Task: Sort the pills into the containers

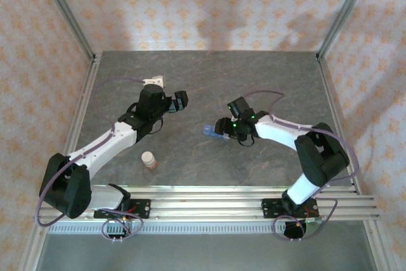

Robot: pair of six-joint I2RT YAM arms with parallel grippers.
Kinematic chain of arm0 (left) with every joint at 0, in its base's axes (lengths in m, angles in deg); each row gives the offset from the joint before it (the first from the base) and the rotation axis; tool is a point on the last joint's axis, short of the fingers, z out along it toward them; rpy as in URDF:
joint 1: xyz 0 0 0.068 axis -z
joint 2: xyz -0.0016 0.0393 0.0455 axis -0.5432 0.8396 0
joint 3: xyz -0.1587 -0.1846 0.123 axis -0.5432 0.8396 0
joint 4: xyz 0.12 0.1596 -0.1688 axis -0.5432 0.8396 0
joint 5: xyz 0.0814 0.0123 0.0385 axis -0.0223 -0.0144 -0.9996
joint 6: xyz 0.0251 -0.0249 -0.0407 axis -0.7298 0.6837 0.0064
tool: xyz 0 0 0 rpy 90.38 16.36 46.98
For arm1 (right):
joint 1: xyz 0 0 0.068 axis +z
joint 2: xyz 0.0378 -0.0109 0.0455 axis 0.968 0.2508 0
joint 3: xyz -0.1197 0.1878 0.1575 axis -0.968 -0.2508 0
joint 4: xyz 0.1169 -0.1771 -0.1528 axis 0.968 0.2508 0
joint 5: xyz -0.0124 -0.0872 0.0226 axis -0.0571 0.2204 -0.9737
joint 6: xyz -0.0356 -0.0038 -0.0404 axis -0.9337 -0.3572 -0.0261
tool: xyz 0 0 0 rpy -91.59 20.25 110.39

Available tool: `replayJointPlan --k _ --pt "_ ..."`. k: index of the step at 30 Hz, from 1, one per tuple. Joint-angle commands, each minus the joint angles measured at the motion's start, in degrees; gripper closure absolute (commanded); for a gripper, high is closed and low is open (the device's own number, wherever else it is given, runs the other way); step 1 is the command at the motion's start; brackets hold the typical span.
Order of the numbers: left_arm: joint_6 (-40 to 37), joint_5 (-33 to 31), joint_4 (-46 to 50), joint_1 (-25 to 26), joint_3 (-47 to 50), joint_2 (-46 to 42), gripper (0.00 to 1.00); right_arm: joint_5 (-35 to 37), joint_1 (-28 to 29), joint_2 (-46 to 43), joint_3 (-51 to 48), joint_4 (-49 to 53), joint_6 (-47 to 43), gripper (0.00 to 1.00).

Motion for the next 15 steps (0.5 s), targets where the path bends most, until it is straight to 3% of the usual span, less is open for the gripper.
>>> replayJointPlan --k 1,6,15 --pt "1.8 1.6 -1.4 0.5 0.9 0.4 0.0 2.3 0.2 -4.9 -1.8 1.5 -0.7 0.26" --pt "3.4 2.1 -2.9 0.9 2.3 0.2 0.0 6.0 0.2 -5.0 1.5 4.7 -7.1 0.21" --pt "3.9 1.5 -0.9 1.8 4.2 -1.3 0.0 4.5 0.1 6.6 11.6 5.9 -14.0 0.23"
